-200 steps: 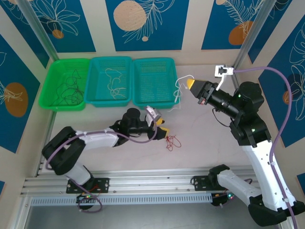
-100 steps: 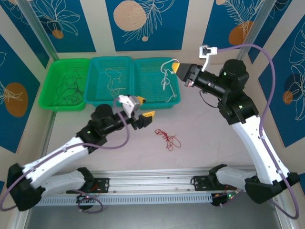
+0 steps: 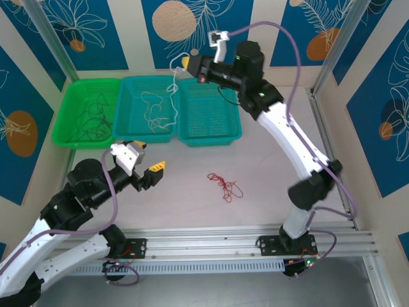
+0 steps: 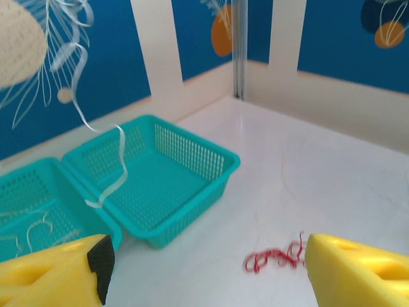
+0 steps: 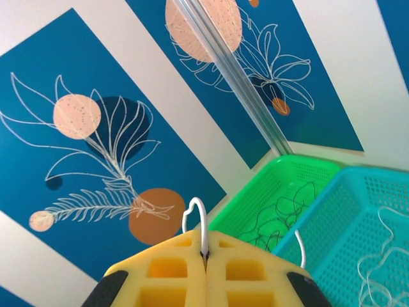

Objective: Untangle the cables

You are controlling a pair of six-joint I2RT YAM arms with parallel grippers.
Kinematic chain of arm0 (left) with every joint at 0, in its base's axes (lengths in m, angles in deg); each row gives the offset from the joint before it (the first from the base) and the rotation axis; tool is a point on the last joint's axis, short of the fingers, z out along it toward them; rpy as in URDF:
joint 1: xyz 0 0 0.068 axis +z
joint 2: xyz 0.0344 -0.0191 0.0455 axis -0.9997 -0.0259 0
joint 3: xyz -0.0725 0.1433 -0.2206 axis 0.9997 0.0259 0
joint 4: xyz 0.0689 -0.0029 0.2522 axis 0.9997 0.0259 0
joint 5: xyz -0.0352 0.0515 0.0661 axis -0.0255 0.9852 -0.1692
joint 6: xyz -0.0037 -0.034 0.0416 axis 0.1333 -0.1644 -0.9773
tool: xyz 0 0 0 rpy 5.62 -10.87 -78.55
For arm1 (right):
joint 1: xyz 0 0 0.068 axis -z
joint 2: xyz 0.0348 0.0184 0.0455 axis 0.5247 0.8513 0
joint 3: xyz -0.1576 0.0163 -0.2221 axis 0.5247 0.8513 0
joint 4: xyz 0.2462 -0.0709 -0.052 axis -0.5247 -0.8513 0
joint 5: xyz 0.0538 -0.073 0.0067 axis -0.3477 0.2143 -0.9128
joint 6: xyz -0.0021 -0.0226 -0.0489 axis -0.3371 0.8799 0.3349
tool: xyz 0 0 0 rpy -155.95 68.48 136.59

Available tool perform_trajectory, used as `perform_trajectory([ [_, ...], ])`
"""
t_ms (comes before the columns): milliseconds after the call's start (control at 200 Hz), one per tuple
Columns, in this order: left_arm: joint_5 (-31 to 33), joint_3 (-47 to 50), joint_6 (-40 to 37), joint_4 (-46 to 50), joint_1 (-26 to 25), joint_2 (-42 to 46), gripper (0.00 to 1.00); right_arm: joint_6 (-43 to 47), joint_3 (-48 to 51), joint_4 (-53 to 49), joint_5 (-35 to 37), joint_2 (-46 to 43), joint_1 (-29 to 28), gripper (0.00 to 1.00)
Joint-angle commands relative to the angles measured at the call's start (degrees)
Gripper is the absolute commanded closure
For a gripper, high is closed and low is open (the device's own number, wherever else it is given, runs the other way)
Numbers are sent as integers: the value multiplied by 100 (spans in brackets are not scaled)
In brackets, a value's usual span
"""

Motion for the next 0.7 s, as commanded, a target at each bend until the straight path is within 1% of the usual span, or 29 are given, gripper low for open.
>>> perform_trajectory([
  [0, 468, -257, 310, 1095, -26, 218, 21, 389, -1109, -507, -182, 1125, -185, 100],
  [125, 1081, -361, 641, 1497, -30, 422, 21, 564, -2771, -1233, -51, 2662, -382, 100],
  [185, 1245, -407, 749, 1673, -28, 468, 21, 593, -3457, -1503, 118, 3327, -439, 100],
  [255, 1327, -418, 845, 1791, -30, 525, 21, 493, -3797, -1534, 233, 3840, -466, 100],
  [295, 1335, -407, 884, 1836, -27, 549, 21, 393, -3791, -1475, 253, 4001, -462, 96],
  [365, 1340, -377, 926, 1901, -31, 571, 20, 323, -3708, -1441, 266, 4147, -477, 82],
  [415, 1348, -359, 938, 1929, -32, 581, 20, 377, -3668, -1500, 253, 4163, -497, 69],
  [460, 1364, -321, 937, 1923, -31, 572, 20, 451, -3678, -1622, 274, 4142, -515, 62],
  [570, 1386, -246, 892, 1781, -24, 513, 19, 701, -3675, -1916, 301, 3886, -524, 51],
  [695, 1277, -178, 829, 1541, -29, 278, 19, 957, -3622, -2346, 280, 3402, -497, 48],
])
